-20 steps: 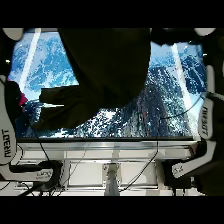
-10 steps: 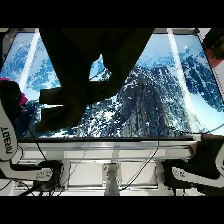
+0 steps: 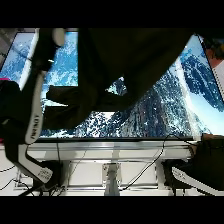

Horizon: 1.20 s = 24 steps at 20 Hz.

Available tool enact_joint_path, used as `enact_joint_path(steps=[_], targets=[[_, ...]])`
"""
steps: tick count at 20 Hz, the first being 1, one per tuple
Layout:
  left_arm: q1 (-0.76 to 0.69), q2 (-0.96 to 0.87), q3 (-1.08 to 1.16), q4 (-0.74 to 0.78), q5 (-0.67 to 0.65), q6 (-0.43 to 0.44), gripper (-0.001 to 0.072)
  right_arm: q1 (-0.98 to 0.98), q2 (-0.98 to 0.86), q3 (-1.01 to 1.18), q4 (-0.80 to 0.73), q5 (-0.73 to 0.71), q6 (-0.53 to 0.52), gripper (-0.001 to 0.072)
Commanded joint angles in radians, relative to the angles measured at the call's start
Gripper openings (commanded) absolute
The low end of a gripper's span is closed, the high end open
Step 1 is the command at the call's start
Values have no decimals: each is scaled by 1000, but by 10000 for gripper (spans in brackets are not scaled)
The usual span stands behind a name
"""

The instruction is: Fold the clothes and pants, and hang the long-sleeved shirts on hangers.

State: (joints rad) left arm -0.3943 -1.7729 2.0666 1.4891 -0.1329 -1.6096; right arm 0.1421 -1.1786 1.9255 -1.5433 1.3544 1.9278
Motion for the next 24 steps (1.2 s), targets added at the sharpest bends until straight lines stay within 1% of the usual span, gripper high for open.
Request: enact_joint_path(steps=[1, 3, 4, 6, 7, 9, 11, 13, 14, 15, 16, 17, 18, 19, 21, 22, 24], targets=[[-145, -124, 1, -8, 70, -7, 1, 0, 6, -115, -233, 159, 56, 23], [-206, -189, 1, -8, 100, -7, 1, 0, 6, -213, -315, 169, 91, 23], [-230, -217, 1, -9, 135, -9, 1, 0, 6, -257, -372, 191, 99, 23], [-269, -257, 1, -9, 170, -50, 1, -2, 6, -343, -516, 267, 106, 24], [-286, -275, 1, -9, 175, -75, 1, -14, 6, -381, -559, 306, 106, 23], [-316, -297, 1, -9, 187, -117, 1, -60, 6, -443, -560, 353, 106, 24], [-342, -307, 1, -9, 261, -125, 1, -109, 6, -497, -561, 359, 106, 24], [-364, -307, 1, -8, 329, -189, 2, -155, 6, -541, -561, 358, 106, 24], [-374, -307, 1, -9, 337, -216, 3, -180, 6, -555, -560, 354, 106, 28], [-386, -311, 1, -8, 352, -254, 5, -204, 5, -560, -555, 352, 106, 134], [-401, -317, 1, -8, 383, -261, 24, -223, 6, -559, -557, 352, 105, 332], [-413, -322, 1, -8, 414, -261, 179, -241, 6, -560, -556, 348, 89, 531], [-420, -322, 1, -8, 430, -261, 317, -254, 6, -559, -556, 339, 58, 595], [-425, -321, 1, -8, 433, -261, 364, -263, 6, -559, -556, 330, 31, 615], [-426, -318, 1, -8, 432, -261, 364, -269, 6, -559, -556, 300, -10, 617], [-422, -314, 1, -7, 429, -260, 364, -269, 6, -559, -555, 265, -13, 616], [-393, -297, 1, 11, 373, -247, 364, -268, 6, -558, -554, 154, -12, 615]])
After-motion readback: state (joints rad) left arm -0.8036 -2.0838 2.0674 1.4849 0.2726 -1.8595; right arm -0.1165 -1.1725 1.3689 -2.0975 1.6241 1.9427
